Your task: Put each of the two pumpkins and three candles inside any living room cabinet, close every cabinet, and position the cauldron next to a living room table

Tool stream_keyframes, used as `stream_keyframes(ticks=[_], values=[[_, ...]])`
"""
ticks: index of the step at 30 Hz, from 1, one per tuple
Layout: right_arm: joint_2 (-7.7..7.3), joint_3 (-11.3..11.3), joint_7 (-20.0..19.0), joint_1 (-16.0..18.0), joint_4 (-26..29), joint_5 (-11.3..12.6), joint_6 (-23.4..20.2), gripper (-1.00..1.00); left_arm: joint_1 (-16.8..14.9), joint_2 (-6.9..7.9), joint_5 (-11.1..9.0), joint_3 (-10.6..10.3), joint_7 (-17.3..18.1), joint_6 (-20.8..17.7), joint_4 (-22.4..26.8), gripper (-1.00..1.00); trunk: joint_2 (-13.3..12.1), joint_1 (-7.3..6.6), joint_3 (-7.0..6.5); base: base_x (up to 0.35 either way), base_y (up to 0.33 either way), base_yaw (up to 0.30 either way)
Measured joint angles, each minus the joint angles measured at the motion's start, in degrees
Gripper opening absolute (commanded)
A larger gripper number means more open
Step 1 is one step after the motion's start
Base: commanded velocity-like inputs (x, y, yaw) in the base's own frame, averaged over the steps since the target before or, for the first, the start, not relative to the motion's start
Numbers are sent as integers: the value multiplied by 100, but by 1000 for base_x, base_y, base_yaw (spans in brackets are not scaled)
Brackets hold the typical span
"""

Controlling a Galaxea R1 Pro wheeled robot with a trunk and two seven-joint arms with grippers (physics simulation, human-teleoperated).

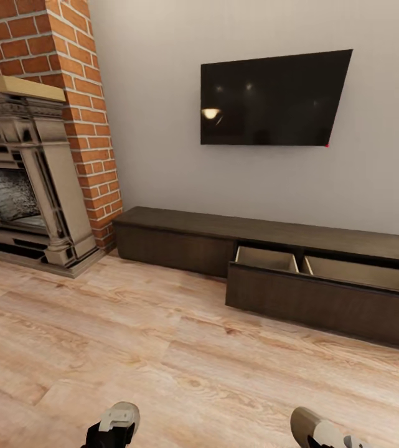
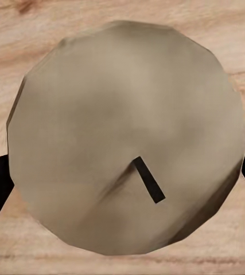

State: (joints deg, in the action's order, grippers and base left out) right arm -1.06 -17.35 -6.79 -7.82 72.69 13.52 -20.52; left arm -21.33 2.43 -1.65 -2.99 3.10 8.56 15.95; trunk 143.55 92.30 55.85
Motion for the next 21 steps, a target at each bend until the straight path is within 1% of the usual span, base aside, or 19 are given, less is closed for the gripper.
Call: stream_keyframes(ticks=[4,7,14,21], values=[[0,-5,-32,0,0,22,1,-100,0,0,1,-1,2,2,1,-100,-5,-10,-98,0,0,-195],[1,20,-50,0,0,21,-20,-100,0,0,5,-1,2,2,3,-100,-9,-18,-166,0,0,-25],[8,2,-33,0,9,53,0,-100,0,0,27,-1,-5,2,3,-100,-19,-36,-324,0,0,-26],[8,-4,-68,0,9,59,1,-100,0,-1,39,-2,-5,2,3,-100,-28,-54,-507,0,0,-195]])
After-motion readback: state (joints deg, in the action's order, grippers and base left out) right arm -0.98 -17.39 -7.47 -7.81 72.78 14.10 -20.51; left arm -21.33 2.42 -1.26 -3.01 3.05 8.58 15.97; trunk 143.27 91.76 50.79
